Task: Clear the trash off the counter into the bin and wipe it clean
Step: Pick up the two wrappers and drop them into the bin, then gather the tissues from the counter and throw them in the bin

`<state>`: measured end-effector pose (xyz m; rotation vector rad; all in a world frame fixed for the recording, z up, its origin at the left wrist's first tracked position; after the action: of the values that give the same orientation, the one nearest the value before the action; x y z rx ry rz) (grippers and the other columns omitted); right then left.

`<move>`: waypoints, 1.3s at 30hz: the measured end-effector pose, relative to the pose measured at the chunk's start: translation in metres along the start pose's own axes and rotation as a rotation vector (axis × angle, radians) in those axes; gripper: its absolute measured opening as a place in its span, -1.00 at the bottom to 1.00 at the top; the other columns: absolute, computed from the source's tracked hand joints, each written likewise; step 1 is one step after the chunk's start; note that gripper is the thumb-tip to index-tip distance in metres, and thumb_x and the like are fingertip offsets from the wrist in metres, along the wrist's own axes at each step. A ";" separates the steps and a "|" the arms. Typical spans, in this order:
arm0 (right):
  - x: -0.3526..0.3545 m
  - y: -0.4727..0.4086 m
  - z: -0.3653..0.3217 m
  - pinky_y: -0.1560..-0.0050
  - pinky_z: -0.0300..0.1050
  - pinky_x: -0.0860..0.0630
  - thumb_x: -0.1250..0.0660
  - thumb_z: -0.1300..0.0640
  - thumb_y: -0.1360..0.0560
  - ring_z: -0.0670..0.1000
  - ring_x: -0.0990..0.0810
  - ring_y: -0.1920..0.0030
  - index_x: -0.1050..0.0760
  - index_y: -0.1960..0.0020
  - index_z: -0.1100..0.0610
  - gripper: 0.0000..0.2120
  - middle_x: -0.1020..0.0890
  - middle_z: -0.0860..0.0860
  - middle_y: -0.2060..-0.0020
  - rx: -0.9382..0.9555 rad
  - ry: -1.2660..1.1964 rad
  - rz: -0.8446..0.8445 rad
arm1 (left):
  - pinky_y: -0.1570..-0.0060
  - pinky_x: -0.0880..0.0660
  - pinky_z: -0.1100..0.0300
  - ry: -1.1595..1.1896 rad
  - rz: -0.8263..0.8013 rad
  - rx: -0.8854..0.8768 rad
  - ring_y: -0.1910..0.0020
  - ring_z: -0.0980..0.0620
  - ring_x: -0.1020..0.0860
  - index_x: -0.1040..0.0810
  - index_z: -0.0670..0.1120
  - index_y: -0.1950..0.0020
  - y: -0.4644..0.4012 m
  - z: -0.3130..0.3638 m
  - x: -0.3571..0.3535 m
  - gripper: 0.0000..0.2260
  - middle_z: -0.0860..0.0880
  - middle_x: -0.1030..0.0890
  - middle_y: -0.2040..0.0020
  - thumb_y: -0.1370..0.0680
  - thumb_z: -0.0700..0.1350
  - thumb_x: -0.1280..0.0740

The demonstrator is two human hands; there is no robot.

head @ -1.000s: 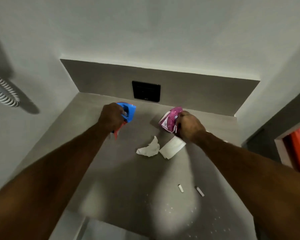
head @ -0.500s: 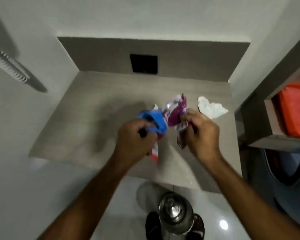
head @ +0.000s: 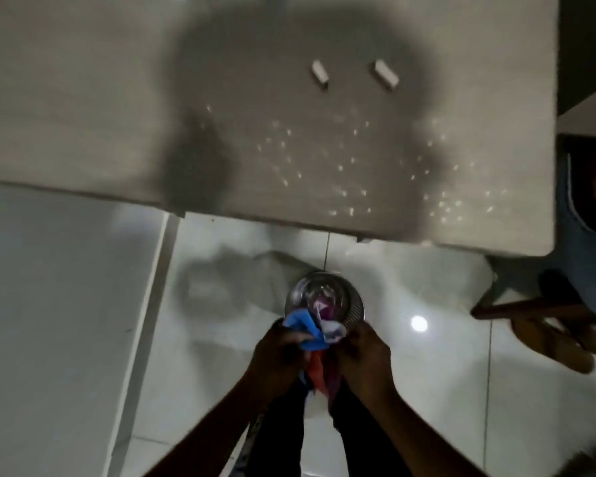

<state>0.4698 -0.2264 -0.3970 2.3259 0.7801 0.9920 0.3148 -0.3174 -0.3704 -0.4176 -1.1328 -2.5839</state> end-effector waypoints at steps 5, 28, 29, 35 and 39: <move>-0.054 -0.106 0.064 0.29 -0.23 -0.43 -0.36 -0.06 -0.48 0.06 -0.64 0.22 -0.64 0.00 0.02 -0.80 -0.72 0.01 0.18 -0.086 0.246 0.011 | -0.06 -0.67 0.07 0.035 0.066 0.258 -0.03 -0.06 -0.71 -0.73 -0.08 -0.08 -0.114 -0.074 -0.067 -0.83 -0.08 -0.76 -0.03 -0.49 -0.20 -0.48; -0.055 -0.113 0.048 0.29 -0.65 -0.32 -0.13 0.11 -0.62 0.00 -0.54 0.11 -0.50 -0.26 0.13 -0.71 -0.55 -0.03 0.09 0.127 0.028 0.018 | -0.25 -0.58 -0.11 -0.342 -0.011 -0.170 -0.16 -0.27 -0.61 -0.46 -0.24 -0.42 -0.134 -0.051 -0.062 -0.65 -0.32 -0.63 -0.15 -0.64 -0.24 -0.20; -0.046 -0.100 0.039 0.26 -0.68 -0.33 -0.12 0.16 -0.63 -0.03 -0.56 0.08 -0.48 -0.29 0.12 -0.72 -0.55 -0.04 0.04 0.174 0.013 0.027 | -0.26 -0.58 -0.12 -0.357 -0.010 -0.218 -0.18 -0.25 -0.61 -0.43 -0.23 -0.45 -0.118 -0.040 -0.056 -0.64 -0.32 -0.62 -0.17 -0.65 -0.24 -0.18; 0.035 0.006 -0.059 -0.50 -0.25 -0.17 -0.09 0.15 -0.62 0.06 -0.31 -0.50 -0.31 -0.49 0.16 -0.56 -0.36 0.04 -0.47 0.439 0.057 0.033 | -0.23 -0.62 0.02 -0.420 0.050 -0.489 -0.15 -0.12 -0.66 -0.45 -0.16 -0.47 0.000 0.061 0.013 -0.62 -0.22 -0.65 -0.24 -0.66 -0.11 -0.17; 0.095 0.076 -0.144 -0.46 -0.37 -0.15 -0.08 0.04 -0.57 -0.07 -0.29 -0.50 -0.30 -0.51 0.14 -0.48 -0.31 -0.04 -0.50 0.625 0.075 0.052 | -0.26 -0.52 0.23 -0.511 0.218 -0.746 -0.18 -0.04 -0.65 -0.60 -0.18 -0.31 0.060 0.145 0.070 -0.67 -0.13 -0.69 -0.22 -0.62 -0.12 -0.23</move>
<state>0.4389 -0.1874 -0.2151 2.8508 1.2015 0.9575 0.2942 -0.2582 -0.2106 -1.3314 -0.1472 -2.6764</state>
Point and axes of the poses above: each hand's wrist, its own y-axis away from the middle knuckle, its own x-axis out of the back of the hand, z = x × y, the point moved 2 cm from there along -y, towards the middle knuckle
